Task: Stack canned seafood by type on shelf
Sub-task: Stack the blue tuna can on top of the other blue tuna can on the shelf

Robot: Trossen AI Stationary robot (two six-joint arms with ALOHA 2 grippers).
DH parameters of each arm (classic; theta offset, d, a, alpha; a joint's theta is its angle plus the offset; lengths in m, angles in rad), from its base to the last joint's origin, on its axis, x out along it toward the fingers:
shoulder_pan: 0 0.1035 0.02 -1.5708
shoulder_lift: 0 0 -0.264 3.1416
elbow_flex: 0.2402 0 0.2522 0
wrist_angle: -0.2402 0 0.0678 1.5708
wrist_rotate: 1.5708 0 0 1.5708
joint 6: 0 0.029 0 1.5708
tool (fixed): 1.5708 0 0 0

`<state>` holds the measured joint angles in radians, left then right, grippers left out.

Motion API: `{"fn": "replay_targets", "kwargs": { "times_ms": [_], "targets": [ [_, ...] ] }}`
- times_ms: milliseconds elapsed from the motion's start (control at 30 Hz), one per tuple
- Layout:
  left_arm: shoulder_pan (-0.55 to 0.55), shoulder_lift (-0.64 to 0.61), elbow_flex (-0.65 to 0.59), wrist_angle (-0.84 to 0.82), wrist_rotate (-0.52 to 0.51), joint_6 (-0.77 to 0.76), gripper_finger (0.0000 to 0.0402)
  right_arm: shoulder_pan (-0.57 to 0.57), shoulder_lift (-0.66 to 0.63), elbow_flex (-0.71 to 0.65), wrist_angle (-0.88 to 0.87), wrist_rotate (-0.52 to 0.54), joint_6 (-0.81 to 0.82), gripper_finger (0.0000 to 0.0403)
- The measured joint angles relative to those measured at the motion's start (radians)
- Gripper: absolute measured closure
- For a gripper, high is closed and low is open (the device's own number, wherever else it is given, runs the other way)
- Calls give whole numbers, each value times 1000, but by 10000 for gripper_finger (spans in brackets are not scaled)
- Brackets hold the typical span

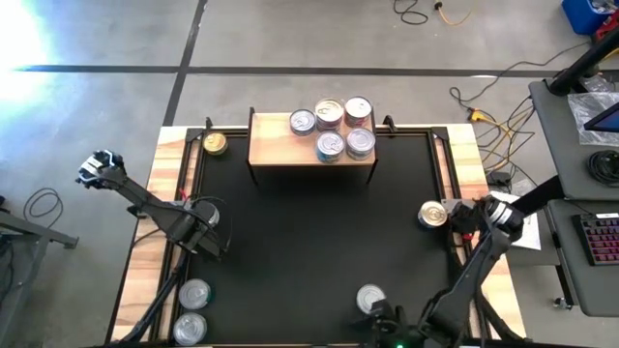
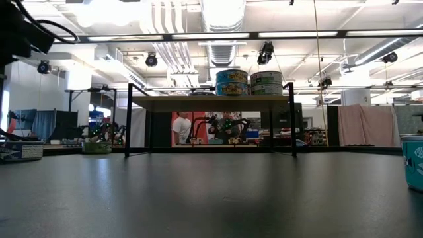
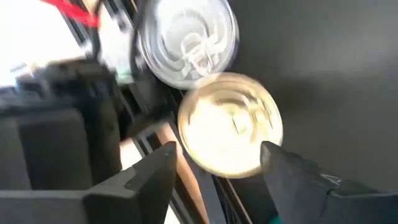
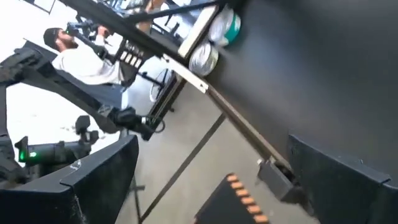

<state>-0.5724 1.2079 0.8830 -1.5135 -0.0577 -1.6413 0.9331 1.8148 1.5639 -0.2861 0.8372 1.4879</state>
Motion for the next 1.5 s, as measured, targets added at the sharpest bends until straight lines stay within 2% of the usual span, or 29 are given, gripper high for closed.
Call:
{"fn": "replay_targets", "kwargs": {
  "times_ms": [133,267,300,467,633,733,833,967,1067,1200,1500],
  "targets": [
    [11,2,-31,35,-35,44,258,-6,30,0,-28,-54,62,3],
    [12,3,-42,80,-30,66,367,-10,20,0,-273,-96,181,3],
    [12,3,-42,89,-30,62,384,-12,13,0,-343,-110,214,3],
    [25,8,-45,159,4,54,398,-19,-51,0,-672,-167,305,3],
    [38,45,-48,171,3,-39,401,-38,-141,0,-931,-234,252,3],
    [70,72,-48,187,9,-67,401,-50,-193,0,-1004,-233,123,3],
    [117,92,-45,189,71,-77,401,-65,-237,0,-1042,-236,18,3],
    [169,115,-20,190,95,-90,401,-90,-278,0,-1119,-235,79,16],
    [197,126,-14,186,32,-103,401,-96,-285,0,-1205,-233,129,60],
    [238,129,-15,183,-32,-72,402,-96,-288,0,-1250,-256,143,152],
    [391,116,-104,140,-36,69,402,-126,-285,0,-1251,-296,83,367]
  ]
}}
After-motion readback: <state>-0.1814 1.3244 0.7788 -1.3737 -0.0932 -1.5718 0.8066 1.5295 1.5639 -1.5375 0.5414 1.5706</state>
